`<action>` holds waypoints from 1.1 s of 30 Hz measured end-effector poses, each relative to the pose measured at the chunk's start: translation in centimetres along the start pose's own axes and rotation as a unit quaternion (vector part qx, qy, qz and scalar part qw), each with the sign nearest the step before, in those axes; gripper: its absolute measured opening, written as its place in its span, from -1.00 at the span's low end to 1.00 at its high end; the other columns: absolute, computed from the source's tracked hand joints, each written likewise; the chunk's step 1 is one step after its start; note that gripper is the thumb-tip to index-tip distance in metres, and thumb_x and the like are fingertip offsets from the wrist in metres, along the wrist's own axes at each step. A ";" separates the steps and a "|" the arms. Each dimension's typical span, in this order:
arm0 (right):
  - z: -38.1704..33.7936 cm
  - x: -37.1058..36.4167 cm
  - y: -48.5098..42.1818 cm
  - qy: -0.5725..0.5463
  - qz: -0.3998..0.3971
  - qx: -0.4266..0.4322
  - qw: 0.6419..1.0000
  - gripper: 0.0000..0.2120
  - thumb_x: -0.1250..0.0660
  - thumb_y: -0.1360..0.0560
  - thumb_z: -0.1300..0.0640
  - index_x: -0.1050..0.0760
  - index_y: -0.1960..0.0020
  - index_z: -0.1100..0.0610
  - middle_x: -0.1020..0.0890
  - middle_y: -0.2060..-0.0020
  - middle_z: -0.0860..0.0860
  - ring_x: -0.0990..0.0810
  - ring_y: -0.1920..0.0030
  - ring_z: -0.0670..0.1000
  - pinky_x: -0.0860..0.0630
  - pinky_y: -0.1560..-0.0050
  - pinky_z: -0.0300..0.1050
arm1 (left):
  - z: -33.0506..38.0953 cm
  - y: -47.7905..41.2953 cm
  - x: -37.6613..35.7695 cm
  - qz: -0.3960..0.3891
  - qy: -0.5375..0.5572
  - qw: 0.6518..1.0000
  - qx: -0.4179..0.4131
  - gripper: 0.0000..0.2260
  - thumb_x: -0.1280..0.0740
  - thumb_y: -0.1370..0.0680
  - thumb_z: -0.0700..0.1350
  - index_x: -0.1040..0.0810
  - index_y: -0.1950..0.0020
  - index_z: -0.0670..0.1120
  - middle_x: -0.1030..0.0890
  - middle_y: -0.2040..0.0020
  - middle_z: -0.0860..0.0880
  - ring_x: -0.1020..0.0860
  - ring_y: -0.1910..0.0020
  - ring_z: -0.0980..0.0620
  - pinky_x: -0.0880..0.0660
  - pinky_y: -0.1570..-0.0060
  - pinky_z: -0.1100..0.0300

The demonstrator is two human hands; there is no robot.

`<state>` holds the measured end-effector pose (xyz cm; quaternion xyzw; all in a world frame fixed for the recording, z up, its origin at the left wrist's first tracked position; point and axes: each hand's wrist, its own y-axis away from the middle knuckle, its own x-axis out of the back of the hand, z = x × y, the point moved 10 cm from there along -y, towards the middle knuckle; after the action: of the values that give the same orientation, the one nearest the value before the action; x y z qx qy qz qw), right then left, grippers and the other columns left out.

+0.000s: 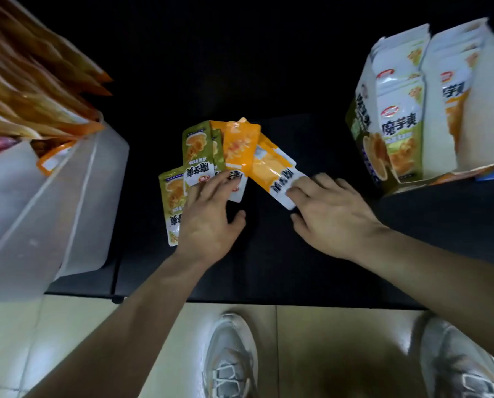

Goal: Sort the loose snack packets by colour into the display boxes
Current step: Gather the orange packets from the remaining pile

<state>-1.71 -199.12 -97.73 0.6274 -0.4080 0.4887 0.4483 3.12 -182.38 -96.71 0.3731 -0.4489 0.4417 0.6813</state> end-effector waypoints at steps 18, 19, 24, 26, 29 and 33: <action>2.1 -0.1 2.2 -0.019 0.041 -0.103 0.994 -0.38 -0.45 -0.39 -0.21 -0.47 -0.31 0.14 -0.51 -0.11 0.14 -0.54 -0.07 0.21 -0.54 0.04 0.13 | 1.9 2.3 -2.5 -0.038 0.002 0.999 -0.038 -0.43 -0.42 -0.47 0.18 -0.38 -0.43 0.06 -0.38 -0.37 0.07 -0.35 -0.30 -0.02 -0.43 -0.21 0.03; 2.4 -0.2 2.3 -0.022 0.025 -0.115 0.993 -0.31 -0.45 -0.40 -0.24 -0.42 -0.37 0.13 -0.50 -0.12 0.13 -0.54 -0.11 0.21 -0.53 0.00 0.13 | 2.0 2.3 -2.6 -0.043 -0.007 0.999 -0.032 -0.40 -0.43 -0.47 0.17 -0.34 -0.45 0.06 -0.37 -0.39 0.06 -0.34 -0.31 -0.04 -0.42 -0.23 0.01; 4.2 -1.2 2.8 -0.194 -0.048 -0.192 0.961 -0.28 -0.56 -0.36 -0.15 -0.33 -0.38 0.03 -0.45 -0.20 0.04 -0.52 -0.19 0.13 -0.48 -0.07 0.03 | 1.8 1.8 -2.0 -0.026 0.014 0.999 -0.022 -0.42 -0.47 -0.48 -0.06 -0.34 -0.44 0.08 -0.43 -0.34 0.06 -0.37 -0.29 -0.05 -0.38 -0.28 0.02; 4.4 -0.3 2.9 -0.241 0.004 -0.185 0.953 -0.52 -0.53 -0.42 0.00 -0.39 -0.24 0.00 -0.44 -0.08 -0.02 -0.56 -0.03 0.11 -0.47 0.08 -0.03 | 1.2 1.7 -1.8 -0.020 0.020 0.999 -0.017 -0.42 -0.48 -0.46 -0.09 -0.36 -0.44 0.08 -0.45 -0.33 0.06 -0.38 -0.27 -0.04 -0.35 -0.27 0.10; 5.1 2.7 3.4 -0.228 0.132 -0.166 0.950 -0.68 -0.42 -0.50 0.17 -0.45 -0.21 0.02 -0.46 -0.05 0.00 -0.55 0.06 0.12 -0.42 0.20 -0.07 | 0.6 1.7 -1.9 -0.022 0.020 0.999 -0.026 -0.48 -0.49 -0.45 -0.08 -0.46 -0.39 0.09 -0.45 -0.37 0.13 -0.38 -0.28 -0.01 -0.36 -0.27 0.16; 2.7 2.8 3.7 -0.119 0.132 -0.053 0.983 -0.68 -0.36 -0.52 0.10 -0.57 -0.27 0.01 -0.54 -0.17 0.03 -0.53 -0.08 0.17 -0.57 0.05 0.08 | 0.0 1.9 -1.8 -0.032 0.047 0.998 -0.021 -0.55 -0.49 -0.46 -0.06 -0.53 -0.34 0.14 -0.43 -0.41 0.19 -0.33 -0.36 0.05 -0.34 -0.32 0.18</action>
<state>-3.99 -202.87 -94.74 0.5969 -0.5635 0.4429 0.3606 0.93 -182.26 -98.15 0.3518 -0.4135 0.4274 0.7230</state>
